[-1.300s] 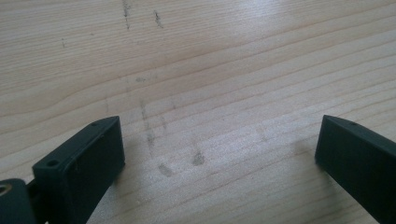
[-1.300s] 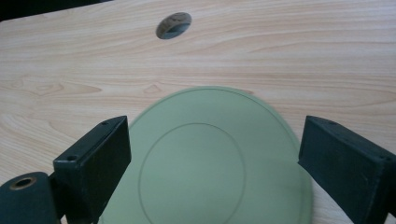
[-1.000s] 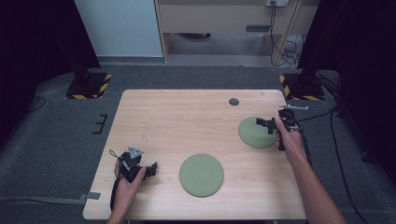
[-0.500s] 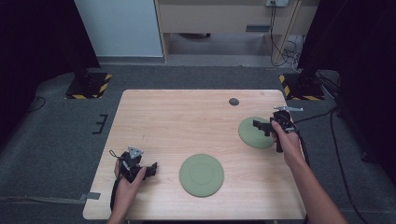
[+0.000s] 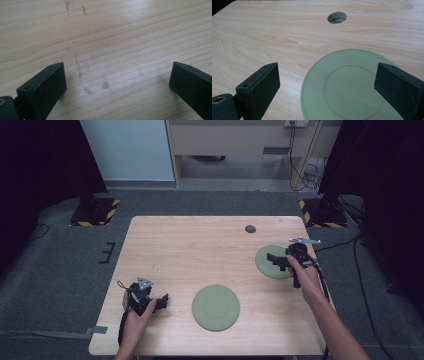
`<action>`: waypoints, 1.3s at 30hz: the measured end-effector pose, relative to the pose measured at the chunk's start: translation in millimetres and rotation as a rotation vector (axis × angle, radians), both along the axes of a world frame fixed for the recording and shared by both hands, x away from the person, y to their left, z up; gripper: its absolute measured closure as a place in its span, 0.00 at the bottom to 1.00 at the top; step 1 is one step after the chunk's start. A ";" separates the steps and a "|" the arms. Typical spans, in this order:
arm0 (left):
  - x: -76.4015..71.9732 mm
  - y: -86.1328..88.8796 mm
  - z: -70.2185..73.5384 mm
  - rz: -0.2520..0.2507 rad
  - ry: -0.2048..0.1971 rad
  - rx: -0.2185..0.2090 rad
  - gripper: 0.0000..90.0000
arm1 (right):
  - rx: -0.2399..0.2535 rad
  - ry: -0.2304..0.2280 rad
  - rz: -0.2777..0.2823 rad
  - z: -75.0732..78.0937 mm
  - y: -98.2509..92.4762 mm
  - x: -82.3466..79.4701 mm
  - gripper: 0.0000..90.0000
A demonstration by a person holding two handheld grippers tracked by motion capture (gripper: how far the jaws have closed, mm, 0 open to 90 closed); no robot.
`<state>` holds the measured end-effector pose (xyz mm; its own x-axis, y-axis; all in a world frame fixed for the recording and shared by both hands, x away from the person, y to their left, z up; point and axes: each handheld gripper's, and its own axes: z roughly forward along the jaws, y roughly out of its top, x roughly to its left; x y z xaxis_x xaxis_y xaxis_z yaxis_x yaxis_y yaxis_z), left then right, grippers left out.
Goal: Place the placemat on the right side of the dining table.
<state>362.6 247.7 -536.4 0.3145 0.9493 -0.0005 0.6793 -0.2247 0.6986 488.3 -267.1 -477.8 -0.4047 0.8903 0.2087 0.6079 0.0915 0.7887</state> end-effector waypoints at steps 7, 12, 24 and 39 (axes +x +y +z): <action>-0.1 -0.1 0.0 0.002 0.000 0.000 0.00 | -0.012 -0.013 0.029 -0.3 5.7 -17.4 0.07; -0.2 -0.1 0.0 0.002 0.000 0.000 0.00 | -0.027 -0.012 0.051 -1.7 8.3 -24.6 0.07; -0.1 -0.1 0.0 0.002 0.000 0.000 0.00 | -0.049 -0.017 0.090 -5.3 15.6 -38.6 0.08; -0.1 -0.1 0.0 0.002 0.000 0.000 0.00 | -0.068 -0.018 0.097 -11.6 15.9 -49.1 0.08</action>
<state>362.5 247.6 -536.3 0.3127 0.9498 -0.0007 0.6800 -0.2234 0.6984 439.2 -251.1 -489.4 -0.4926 0.8587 0.1413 0.5792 0.2023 0.7897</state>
